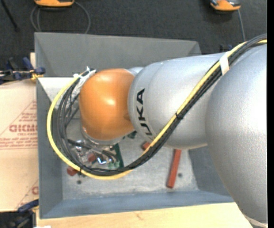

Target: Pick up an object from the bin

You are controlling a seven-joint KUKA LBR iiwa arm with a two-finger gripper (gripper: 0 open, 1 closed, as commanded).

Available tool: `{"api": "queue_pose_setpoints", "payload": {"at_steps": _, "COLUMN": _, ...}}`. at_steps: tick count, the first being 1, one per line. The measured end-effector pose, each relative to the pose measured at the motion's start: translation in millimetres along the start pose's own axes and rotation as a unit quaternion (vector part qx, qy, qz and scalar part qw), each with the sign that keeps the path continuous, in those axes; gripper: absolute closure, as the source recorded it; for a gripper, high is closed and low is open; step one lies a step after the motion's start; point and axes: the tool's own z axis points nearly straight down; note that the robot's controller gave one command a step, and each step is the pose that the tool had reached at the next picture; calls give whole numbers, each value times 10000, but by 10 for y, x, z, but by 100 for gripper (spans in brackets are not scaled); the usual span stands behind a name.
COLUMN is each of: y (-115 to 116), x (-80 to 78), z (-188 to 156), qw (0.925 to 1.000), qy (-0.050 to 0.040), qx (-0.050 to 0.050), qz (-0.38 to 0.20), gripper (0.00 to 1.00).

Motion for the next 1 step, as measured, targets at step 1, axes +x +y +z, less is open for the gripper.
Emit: {"api": "queue_pose_setpoints", "payload": {"at_steps": 1, "y": -185, "x": -2, "z": -411, "qw": 9814, "qy": 21, "qx": -6, "qz": -1920, "gripper": 100}}
